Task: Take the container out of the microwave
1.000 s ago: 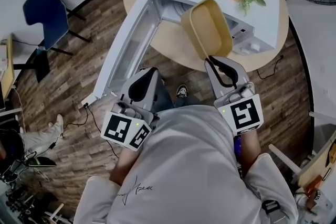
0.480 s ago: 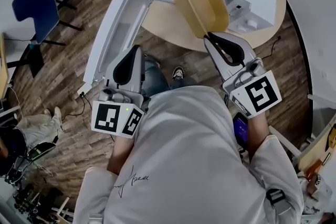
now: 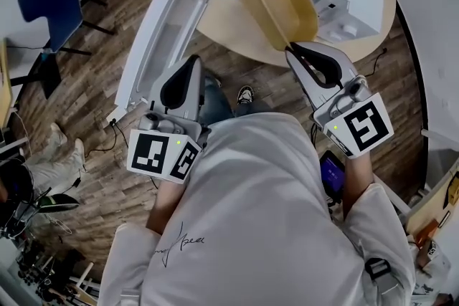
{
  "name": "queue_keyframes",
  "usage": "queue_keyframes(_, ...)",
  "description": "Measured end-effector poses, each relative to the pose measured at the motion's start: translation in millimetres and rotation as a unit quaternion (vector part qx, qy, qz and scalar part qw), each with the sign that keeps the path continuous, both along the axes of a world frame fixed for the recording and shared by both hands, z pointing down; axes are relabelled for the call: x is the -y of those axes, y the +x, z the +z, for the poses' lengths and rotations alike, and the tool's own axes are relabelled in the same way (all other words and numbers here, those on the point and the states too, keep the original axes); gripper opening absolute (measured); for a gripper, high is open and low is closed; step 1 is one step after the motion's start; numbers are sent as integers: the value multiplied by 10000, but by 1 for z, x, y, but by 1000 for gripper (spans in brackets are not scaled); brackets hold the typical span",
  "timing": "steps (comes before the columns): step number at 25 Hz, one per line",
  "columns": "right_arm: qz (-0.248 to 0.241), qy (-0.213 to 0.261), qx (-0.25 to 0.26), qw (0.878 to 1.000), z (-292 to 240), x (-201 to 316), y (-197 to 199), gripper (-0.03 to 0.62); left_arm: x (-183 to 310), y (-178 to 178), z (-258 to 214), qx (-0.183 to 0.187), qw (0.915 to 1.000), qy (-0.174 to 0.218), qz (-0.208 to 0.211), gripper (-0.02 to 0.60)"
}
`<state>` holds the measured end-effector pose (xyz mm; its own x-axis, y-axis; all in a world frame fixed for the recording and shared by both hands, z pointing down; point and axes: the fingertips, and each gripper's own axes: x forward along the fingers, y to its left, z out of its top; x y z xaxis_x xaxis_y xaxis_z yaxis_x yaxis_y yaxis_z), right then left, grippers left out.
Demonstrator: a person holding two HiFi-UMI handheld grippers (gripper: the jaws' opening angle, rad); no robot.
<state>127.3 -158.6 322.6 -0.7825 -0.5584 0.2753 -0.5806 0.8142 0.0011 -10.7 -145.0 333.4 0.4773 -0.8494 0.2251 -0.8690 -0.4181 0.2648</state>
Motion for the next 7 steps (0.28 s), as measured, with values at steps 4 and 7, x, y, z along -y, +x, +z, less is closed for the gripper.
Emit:
queue_keyframes(4,-5,14,-5,10000,-1,0,-1,29,-2,-1,-1,6,10000,1,-1,-6)
queue_keyframes(7,-27,18,-14,10000,-1,-1,-2,29,-4,-2,0,14,10000,-12,-7,-6)
